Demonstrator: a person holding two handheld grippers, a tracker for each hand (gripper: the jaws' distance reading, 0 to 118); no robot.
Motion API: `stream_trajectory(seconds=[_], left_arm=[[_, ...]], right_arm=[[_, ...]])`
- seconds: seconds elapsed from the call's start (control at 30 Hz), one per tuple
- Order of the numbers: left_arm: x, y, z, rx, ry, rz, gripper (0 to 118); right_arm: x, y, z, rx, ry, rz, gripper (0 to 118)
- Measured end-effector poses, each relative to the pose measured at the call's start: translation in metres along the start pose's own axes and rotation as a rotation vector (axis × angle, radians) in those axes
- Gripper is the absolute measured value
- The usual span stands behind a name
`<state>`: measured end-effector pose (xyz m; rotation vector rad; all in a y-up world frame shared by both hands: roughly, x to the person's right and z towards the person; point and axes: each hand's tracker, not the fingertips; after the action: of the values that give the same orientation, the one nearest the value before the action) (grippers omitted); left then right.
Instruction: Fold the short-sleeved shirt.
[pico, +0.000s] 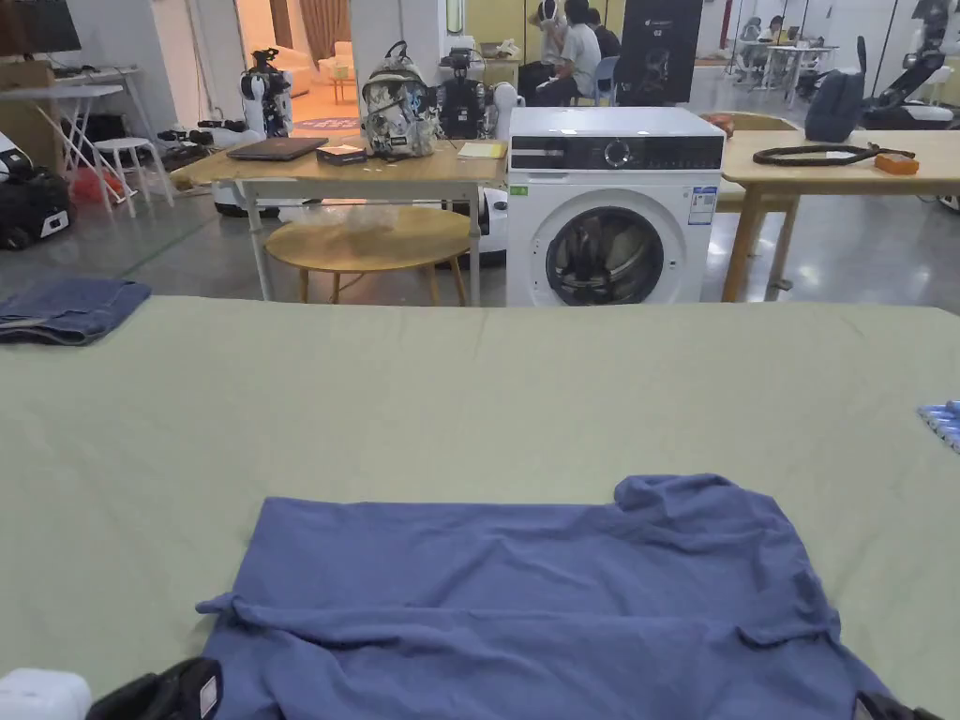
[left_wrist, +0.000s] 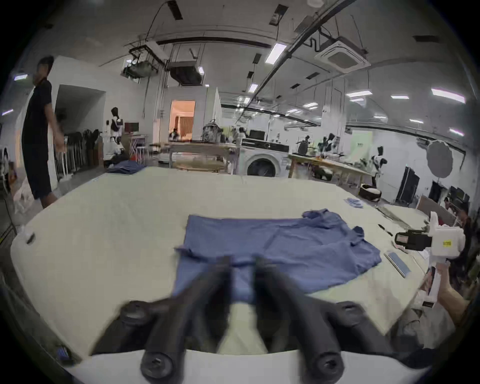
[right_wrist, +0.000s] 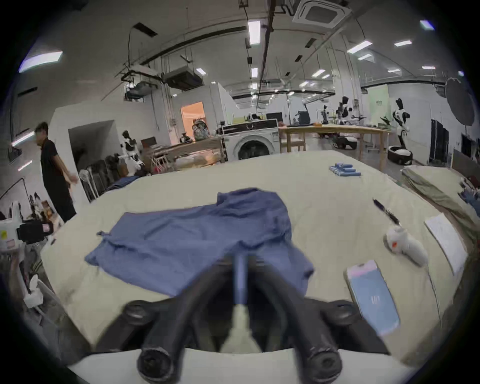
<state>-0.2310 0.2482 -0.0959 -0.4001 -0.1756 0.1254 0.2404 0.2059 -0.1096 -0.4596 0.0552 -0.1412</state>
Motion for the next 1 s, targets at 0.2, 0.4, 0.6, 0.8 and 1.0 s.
stream_trajectory(seconds=[0.2,0.4,0.6,0.8,1.0], left_arm=[[0.005,-0.049,0.023,-0.085,0.045,0.081,0],[-0.036,-0.025,-0.005,-0.069,0.076,0.124,0],[-0.084,-0.021,-0.103,-0.324,0.105,0.147,52],[-0.101,-0.036,-0.173,-0.468,0.145,0.216,3],[-0.095,-0.038,-0.185,-0.481,0.174,0.123,0]], right_arm=[[-0.024,-0.035,0.027,-0.064,-0.019,0.057,0],[-0.017,-0.026,0.027,-0.057,-0.001,0.033,0],[0.000,-0.030,0.027,-0.051,0.011,-0.031,0],[0.019,-0.035,0.032,-0.075,-0.026,-0.080,0],[0.044,-0.016,-0.001,-0.098,-0.096,-0.105,57]])
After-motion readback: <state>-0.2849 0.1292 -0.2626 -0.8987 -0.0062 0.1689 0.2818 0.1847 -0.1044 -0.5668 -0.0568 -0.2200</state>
